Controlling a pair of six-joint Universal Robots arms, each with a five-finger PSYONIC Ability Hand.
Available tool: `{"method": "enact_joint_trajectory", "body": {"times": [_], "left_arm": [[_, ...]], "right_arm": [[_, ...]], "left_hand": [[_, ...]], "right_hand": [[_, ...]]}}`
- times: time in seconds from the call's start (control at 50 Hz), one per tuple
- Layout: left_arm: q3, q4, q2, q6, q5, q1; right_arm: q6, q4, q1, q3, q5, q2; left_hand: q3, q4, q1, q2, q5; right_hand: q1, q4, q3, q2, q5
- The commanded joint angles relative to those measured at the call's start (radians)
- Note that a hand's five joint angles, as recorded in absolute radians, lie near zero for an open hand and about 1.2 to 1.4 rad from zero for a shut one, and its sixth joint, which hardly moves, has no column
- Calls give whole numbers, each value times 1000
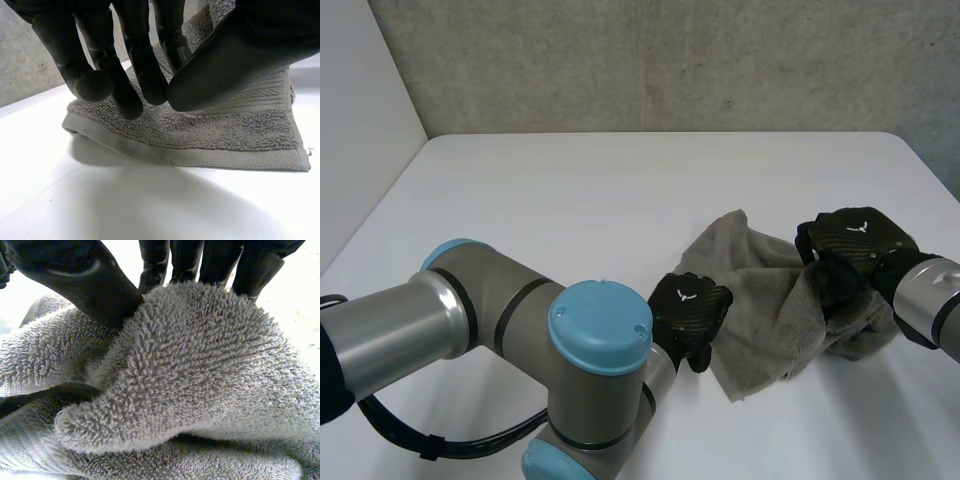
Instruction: Fold the towel.
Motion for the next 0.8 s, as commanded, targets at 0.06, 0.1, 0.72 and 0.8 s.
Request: {"method": "enact_joint_trajectory", "body": {"times": [0.06, 0.1, 0.72, 0.8], "left_arm": [[-242, 146, 163, 93, 84, 69], [-241, 146, 163, 91, 81, 72], [-94, 132, 32, 17, 78, -4], [-51, 101, -14, -3, 81, -26]], "right_arm": [[7, -36, 51, -89, 105, 108], [10, -36, 51, -91, 90, 106], [223, -18, 48, -65, 89, 48], [222, -19, 48, -53, 86, 34]], "left_hand": [[-410, -391, -214, -289, -502], [-416, -397, -220, -295, -507], [-1265, -1246, -1069, -1143, -1356], [-1247, -1228, -1051, -1126, -1338]], "right_hand": [[28, 15, 17, 32, 22], [28, 15, 17, 32, 22], [8, -6, -3, 11, 2], [8, -6, -3, 11, 2]]}}
